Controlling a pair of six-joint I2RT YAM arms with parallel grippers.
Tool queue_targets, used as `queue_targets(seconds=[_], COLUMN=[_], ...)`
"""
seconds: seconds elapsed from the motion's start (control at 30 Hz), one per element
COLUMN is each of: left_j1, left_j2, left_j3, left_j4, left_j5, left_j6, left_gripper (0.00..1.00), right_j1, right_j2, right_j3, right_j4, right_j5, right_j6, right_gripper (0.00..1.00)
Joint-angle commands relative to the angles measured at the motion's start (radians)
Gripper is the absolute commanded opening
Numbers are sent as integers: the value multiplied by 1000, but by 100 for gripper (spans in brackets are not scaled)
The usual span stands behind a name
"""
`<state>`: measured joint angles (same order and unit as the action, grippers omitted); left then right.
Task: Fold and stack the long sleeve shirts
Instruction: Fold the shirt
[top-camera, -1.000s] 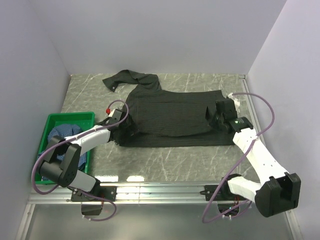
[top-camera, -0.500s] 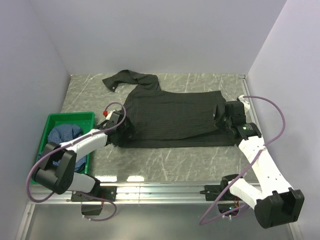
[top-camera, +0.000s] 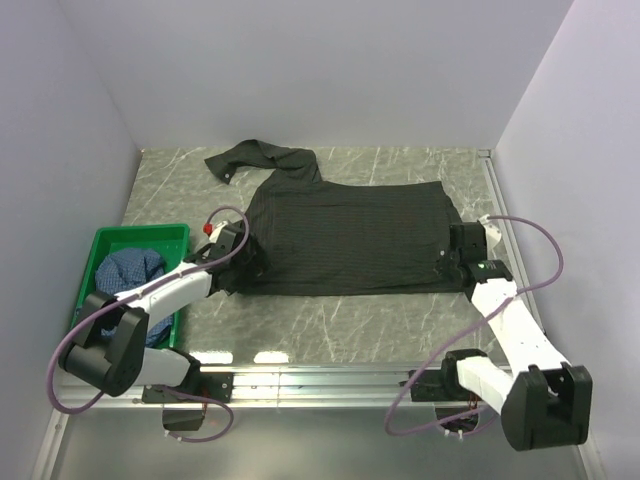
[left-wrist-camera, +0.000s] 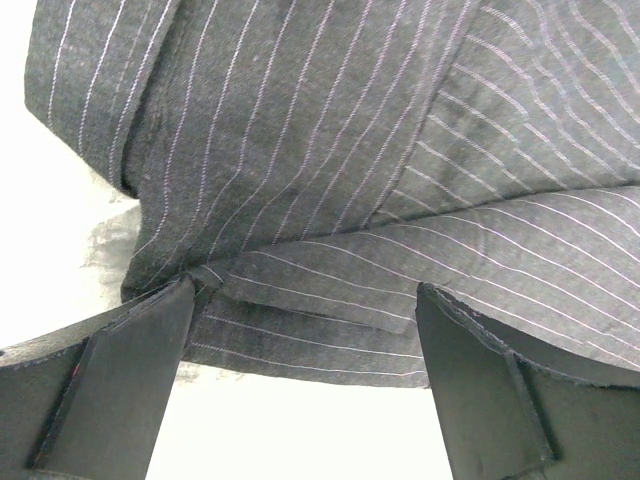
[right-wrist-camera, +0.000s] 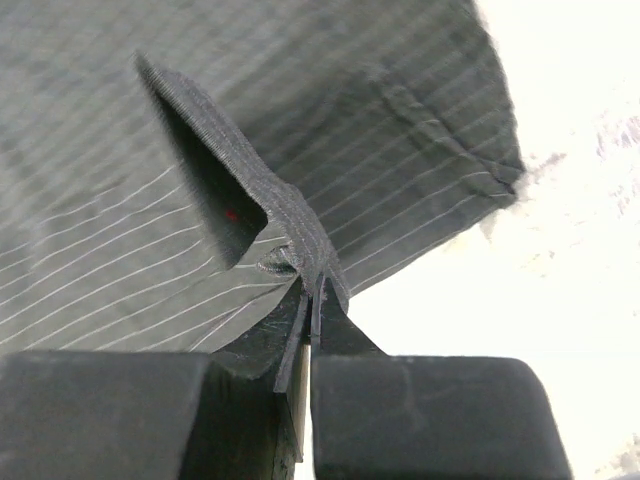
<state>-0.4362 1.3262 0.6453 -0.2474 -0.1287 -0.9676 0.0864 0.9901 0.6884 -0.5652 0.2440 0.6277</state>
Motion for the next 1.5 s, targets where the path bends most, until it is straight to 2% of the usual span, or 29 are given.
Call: queue_targets(seconds=[0.0, 0.13, 0.27, 0.33, 0.37, 0.47, 0.5, 0.63, 0.73, 0.77, 0.8, 0.9, 1.03, 1.13, 1.23, 1.27, 1.37, 1.47], left_j1=[1, 2, 4, 2, 1, 1, 1, 1, 1, -4, -10, -53, -134, -163, -182, -185, -185, -177], left_j2=[11, 11, 13, 4, -2, -31, -54, -104, -127, -128, -127, -93, 40, 172, 286, 335, 408, 441], left_j3=[-6, -9, -16, -15, -7, 31, 43, 125, 192, 217, 229, 264, 330, 376, 402, 405, 399, 377], left_j4=[28, 31, 42, 37, 33, -6, -15, -85, -124, -122, -118, -43, 59, 154, 239, 267, 292, 293], left_j5=[-3, -9, 0, 1, -2, -5, -8, -20, -8, 3, 14, 58, 116, 153, 188, 196, 180, 158], left_j6=[-17, -14, -22, -22, -23, -22, -22, -26, -25, -23, -31, -46, -51, -59, -66, -71, -77, -72], left_gripper=[99, 99, 99, 99, 99, 99, 99, 99, 99, 99, 99, 97, 90, 81, 68, 60, 46, 42], right_j1=[-43, -56, -63, -63, -63, -66, -65, -66, -65, -66, -65, -66, -68, -82, -141, -158, -226, -280], right_j2=[38, 108, 160, 162, 159, 142, 136, 68, 19, 13, 10, 34, 131, 195, 258, 274, 327, 347], right_j3=[-41, -70, -55, -50, -49, -21, -13, 29, 23, 16, 2, -19, -67, -98, -130, -139, -190, -204], right_j4=[143, 244, 249, 240, 232, 193, 180, 146, 219, 250, 272, 353, 468, 545, 608, 623, 672, 662], right_j5=[22, -15, 1, 26, 35, 57, 54, 12, -127, -240, -291, -426, -480, -544, -609, -624, -670, -667], right_j6=[-19, -40, -29, -19, -16, -8, -6, -6, -40, -45, -33, -10, 33, 44, 58, 64, 79, 82], right_gripper=[0, 0, 0, 4, 16, 32, 41, 52, 52, 50, 50, 49, 48, 47, 45, 44, 42, 41])
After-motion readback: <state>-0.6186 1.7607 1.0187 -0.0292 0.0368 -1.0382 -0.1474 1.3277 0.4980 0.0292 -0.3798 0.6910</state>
